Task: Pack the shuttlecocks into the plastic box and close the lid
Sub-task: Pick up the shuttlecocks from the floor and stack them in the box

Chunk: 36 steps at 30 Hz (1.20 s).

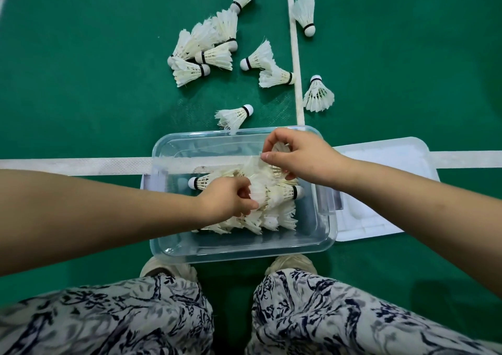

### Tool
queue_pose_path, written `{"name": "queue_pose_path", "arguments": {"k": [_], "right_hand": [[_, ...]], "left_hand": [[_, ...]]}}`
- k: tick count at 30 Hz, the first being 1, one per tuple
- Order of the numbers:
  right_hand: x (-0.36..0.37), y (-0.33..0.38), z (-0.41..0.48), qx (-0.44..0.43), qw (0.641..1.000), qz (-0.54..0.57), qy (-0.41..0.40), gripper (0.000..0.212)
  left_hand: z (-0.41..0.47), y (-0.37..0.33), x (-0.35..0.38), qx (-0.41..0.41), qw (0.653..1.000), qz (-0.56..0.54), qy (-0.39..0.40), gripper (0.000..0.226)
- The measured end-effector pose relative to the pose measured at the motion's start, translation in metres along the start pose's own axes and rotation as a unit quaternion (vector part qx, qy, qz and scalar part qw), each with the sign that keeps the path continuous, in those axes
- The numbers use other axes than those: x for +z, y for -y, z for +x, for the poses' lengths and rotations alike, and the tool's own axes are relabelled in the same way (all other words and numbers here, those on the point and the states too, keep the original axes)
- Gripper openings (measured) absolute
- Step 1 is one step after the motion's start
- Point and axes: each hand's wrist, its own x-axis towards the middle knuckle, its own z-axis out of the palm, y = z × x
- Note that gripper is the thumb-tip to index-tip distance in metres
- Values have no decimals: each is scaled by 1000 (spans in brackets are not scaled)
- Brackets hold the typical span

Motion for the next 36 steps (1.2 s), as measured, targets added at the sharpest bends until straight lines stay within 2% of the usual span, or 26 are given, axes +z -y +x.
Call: {"name": "queue_pose_path", "arguments": {"k": [3, 6, 8, 10, 12, 14, 16, 18, 22, 25, 27, 32, 36], "right_hand": [[1, -2, 0, 4, 1000, -11, 16, 8], [3, 0, -2, 8, 999, -16, 33, 9], [4, 3, -4, 12, 999, -1, 39, 11], [4, 7, -5, 19, 999, 21, 45, 14], [6, 14, -5, 32, 996, 60, 56, 20], [11, 24, -4, 48, 990, 110, 71, 27], [17, 35, -3, 49, 984, 144, 89, 29], [23, 43, -2, 31, 984, 142, 99, 29], [29, 46, 2, 19, 987, 118, 110, 31], [33, 43, 7, 35, 985, 125, 115, 26], [34, 40, 11, 41, 984, 133, 111, 20], [28, 35, 19, 43, 985, 159, 42, 15], [24, 33, 22, 34, 978, 204, -7, 20]], "left_hand": [[-1, 3, -10, -6, 998, 56, 27, 24], [-9, 3, -22, -1, 993, 117, 5, 51], [-18, 2, -33, 37, 989, 141, -28, 69], [-28, 1, -43, 119, 974, 182, -63, 73], [-37, -1, -51, 255, 929, 248, -105, 62], [-37, -2, -58, 373, 851, 339, -151, 44], [-34, -5, -62, 418, 797, 399, -176, 33], [-33, -6, -65, 436, 781, 416, -164, 28], [-41, 3, -65, 396, 816, 398, -135, 29], [-43, 12, -67, 387, 818, 402, -139, 29], [-42, 16, -70, 368, 834, 387, -139, 29], [-36, 26, -61, 299, 878, 342, -153, 28], [-25, 25, -44, 209, 931, 274, -121, 31]]}}
